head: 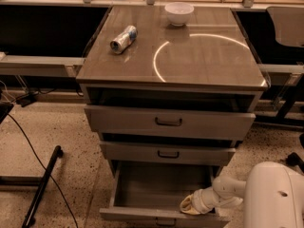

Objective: Open bottom drawer

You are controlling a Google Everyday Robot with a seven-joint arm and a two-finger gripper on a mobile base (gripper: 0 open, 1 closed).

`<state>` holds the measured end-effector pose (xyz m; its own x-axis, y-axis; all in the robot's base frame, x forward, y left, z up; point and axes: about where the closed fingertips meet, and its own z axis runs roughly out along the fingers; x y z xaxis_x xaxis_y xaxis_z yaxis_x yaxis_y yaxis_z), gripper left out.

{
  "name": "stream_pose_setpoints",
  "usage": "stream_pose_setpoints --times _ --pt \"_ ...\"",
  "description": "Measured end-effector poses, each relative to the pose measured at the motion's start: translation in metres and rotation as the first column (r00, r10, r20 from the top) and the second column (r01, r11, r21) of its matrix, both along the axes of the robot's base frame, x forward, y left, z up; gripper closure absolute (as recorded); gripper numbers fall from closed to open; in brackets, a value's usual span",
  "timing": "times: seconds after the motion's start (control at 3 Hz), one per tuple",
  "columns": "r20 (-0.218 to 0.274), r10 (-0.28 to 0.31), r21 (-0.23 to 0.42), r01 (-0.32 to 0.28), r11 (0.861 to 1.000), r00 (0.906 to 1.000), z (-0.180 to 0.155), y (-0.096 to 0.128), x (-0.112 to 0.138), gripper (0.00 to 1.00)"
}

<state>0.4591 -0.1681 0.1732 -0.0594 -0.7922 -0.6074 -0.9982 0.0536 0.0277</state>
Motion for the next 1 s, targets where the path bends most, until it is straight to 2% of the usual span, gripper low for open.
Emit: stream_pose_setpoints --times 0.33,0.67,1.0 --pt "0.009 -0.021 0.099 0.02 0.995 0.9998 0.016 -0.004 -0.009 1.0" --pt "0.052 -0.069 0.207 0.056 0.977 0.9963 0.045 -0.017 -0.008 1.0" --pt "0.046 -0.071 0.209 0.059 0.976 0.9964 0.044 -0.018 -0.012 0.81"
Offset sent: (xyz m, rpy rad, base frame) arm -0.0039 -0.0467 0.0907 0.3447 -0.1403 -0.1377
